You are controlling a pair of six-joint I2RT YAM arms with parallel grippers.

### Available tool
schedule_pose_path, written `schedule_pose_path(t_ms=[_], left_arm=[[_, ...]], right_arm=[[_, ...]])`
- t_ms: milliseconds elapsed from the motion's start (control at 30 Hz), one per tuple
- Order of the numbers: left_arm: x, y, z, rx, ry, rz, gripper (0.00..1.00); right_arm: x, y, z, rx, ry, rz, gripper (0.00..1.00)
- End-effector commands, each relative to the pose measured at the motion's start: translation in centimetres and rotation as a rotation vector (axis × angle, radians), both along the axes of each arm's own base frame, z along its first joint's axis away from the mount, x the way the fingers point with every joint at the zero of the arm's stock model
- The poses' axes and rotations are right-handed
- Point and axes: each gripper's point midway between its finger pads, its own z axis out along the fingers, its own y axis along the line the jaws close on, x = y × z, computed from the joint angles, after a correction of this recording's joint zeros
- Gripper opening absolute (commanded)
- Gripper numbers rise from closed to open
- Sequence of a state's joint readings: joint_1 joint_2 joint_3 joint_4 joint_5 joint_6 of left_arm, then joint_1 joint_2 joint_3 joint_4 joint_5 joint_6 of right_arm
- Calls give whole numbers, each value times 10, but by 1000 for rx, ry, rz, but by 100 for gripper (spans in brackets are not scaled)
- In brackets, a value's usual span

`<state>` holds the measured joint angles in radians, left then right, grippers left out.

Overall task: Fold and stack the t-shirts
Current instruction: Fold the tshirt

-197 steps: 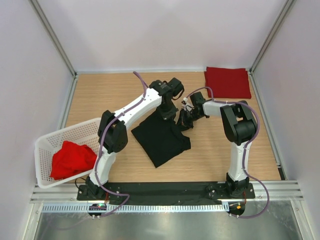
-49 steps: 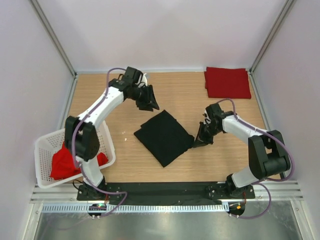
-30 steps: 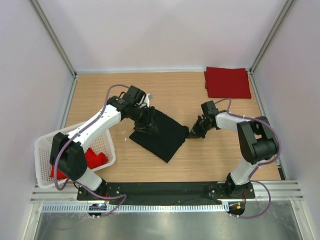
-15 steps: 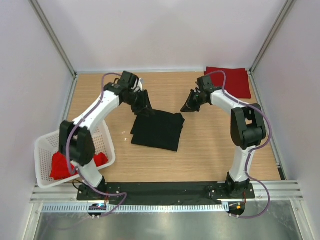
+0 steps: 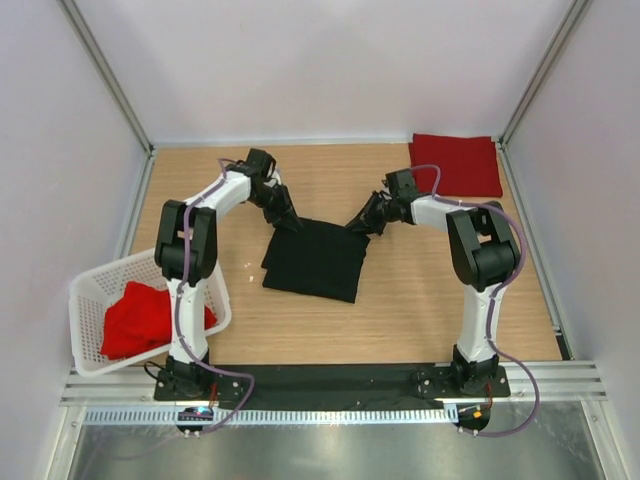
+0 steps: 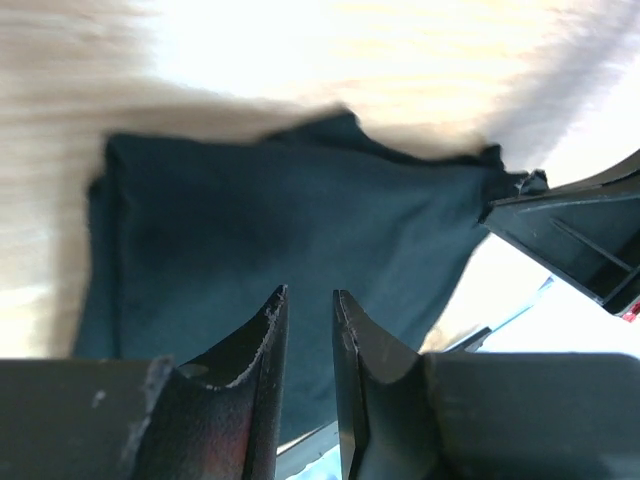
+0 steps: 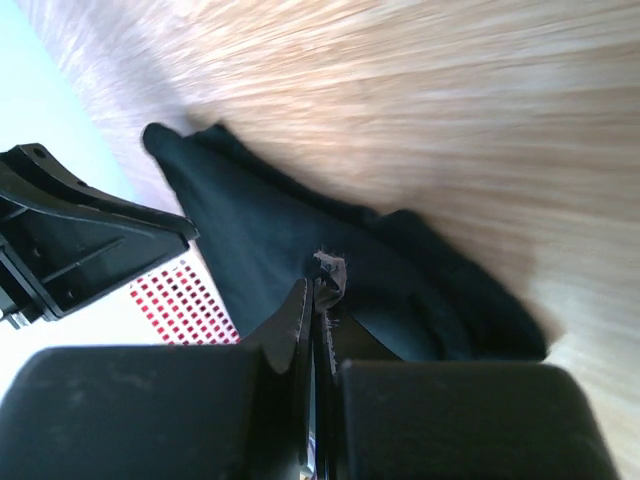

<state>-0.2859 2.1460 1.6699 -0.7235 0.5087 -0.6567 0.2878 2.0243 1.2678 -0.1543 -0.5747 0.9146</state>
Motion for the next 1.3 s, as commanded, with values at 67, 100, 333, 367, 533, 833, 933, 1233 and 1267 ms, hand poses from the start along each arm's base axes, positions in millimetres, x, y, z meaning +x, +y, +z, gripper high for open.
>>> schedule_pose_path(t_ms=[67,100,333,367,533,833,933,1233,1267], left_arm=[[26,4,-8,-34,-21,28,24],[28,6,-12,-28,-17,32,24],[23,28,-56,90,55,12,20],[22,30,-56,102,54,10,20],[28,29,-17,80,-14,12,23],[-7,24,64,-11,-90,-18,36],[-40,26,57,-45,-38,4,32],[-95,50,-10,52,115,38,19],[-97,55,-17,94,125,44,18]], right_arm=[[5,-10,-22,-5,25,-44,1],[4,-15,-26,-16,30,-50,1],[-18,-52,-66,-132,100,-51,1],[-19,-53,-66,-142,100,-44,1],[-12,-60,-34,-226,30,55,1],[-52,-14,43,-137,-81,291,2],[-84,12,36,-54,-50,341,2],[-160,37,-8,84,63,456,2],[-165,33,-14,72,71,459,1]])
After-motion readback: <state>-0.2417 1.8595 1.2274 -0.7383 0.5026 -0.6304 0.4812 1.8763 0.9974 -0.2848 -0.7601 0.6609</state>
